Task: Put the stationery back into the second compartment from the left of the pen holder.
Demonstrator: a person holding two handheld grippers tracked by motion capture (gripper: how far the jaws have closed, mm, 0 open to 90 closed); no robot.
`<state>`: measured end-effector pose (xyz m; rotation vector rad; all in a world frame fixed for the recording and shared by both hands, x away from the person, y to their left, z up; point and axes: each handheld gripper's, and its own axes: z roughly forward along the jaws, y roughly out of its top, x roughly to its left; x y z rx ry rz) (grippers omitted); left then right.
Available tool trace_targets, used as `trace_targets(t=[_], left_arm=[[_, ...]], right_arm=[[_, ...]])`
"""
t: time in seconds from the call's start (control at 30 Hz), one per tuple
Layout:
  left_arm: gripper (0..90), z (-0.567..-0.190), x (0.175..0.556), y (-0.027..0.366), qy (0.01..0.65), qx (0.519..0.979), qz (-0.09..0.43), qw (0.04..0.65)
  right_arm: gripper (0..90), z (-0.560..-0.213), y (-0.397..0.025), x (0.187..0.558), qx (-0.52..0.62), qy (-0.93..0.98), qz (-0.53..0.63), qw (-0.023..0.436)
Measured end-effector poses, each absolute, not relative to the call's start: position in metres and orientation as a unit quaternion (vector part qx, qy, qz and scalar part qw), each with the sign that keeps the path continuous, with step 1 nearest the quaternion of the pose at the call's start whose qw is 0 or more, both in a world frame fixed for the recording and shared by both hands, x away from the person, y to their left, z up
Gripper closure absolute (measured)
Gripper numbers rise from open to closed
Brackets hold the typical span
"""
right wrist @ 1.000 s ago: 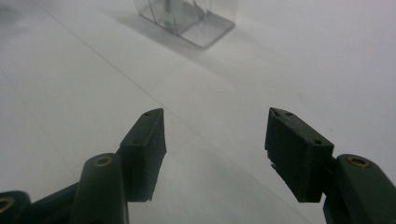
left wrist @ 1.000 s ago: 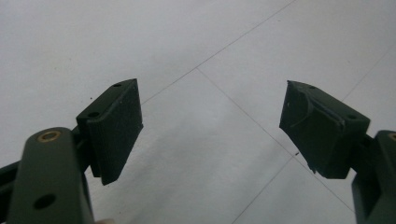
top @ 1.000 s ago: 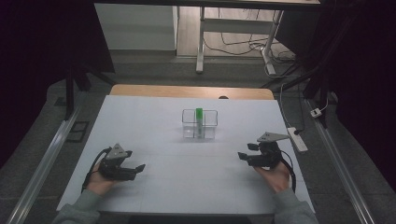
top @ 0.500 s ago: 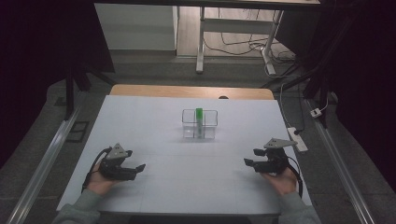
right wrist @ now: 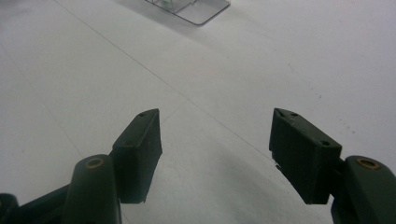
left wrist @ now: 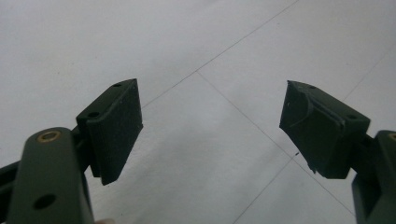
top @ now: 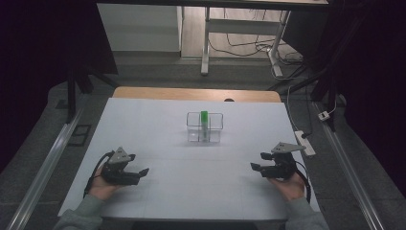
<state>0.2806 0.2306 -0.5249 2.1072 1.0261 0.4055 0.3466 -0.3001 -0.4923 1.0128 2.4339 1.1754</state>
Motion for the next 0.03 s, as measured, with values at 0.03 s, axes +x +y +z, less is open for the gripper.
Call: trace_targets(t=[0.03], left_arm=[[20.6, -0.5249, 0.2806, 0.2305, 0.400, 0.822, 0.158, 0.372]], right_arm=[[34.0, -0.4923, -0.3001, 0.3464, 0.348, 0.837, 0.404, 0.127]])
